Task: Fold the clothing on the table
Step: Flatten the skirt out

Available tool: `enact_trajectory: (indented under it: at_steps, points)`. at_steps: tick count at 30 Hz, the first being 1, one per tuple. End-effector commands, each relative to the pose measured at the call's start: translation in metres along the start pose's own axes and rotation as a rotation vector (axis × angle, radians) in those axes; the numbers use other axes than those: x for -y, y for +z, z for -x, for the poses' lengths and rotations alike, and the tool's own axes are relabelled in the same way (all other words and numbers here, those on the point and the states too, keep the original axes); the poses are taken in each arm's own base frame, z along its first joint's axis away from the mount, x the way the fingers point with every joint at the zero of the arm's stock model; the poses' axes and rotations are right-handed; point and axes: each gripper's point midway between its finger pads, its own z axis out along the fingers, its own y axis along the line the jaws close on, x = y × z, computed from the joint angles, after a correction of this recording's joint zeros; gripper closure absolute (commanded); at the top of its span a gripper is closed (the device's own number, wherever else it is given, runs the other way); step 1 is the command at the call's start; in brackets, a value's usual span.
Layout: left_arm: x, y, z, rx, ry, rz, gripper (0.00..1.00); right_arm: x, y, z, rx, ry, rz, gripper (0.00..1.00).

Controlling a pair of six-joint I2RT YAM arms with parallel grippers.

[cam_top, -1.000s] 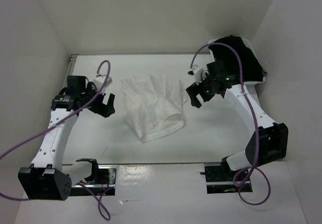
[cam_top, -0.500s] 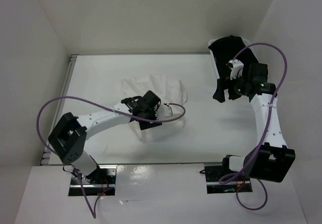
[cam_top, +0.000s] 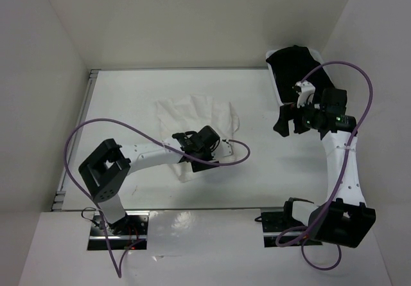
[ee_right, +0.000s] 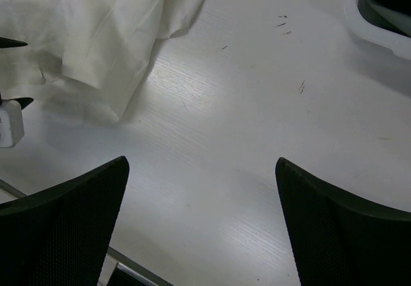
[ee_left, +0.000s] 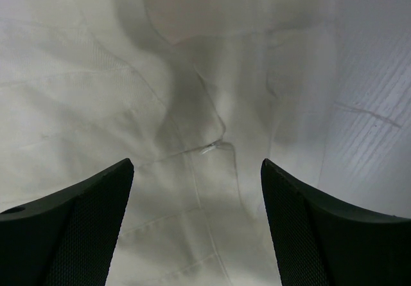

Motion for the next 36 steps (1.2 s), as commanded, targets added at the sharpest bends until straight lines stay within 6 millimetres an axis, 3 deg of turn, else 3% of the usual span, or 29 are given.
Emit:
enact_trajectory:
  at_steps: [1, 11, 19, 31, 36]
  points:
    - [0.003, 0.014, 0.001, 0.0, -0.044, 0.01, 0.14, -0.004, -0.008, 0.003, 0.027, -0.006, -0.005, 0.01]
    - [-0.007, 0.036, -0.017, -0.066, -0.086, 0.121, 0.14, -0.004, -0.01, 0.001, 0.044, 0.0, -0.003, 0.01]
    - [-0.01, 0.04, -0.022, -0.091, -0.083, 0.15, 0.16, -0.006, -0.01, 0.002, 0.047, 0.0, 0.007, 0.01]
    - [-0.032, 0.039, -0.03, -0.134, -0.117, 0.199, 0.18, -0.007, -0.011, -0.002, 0.051, 0.006, 0.009, 0.01]
    - [-0.037, 0.041, -0.032, -0.143, -0.125, 0.213, 0.28, -0.01, -0.011, -0.004, 0.053, 0.007, 0.018, 0.01]
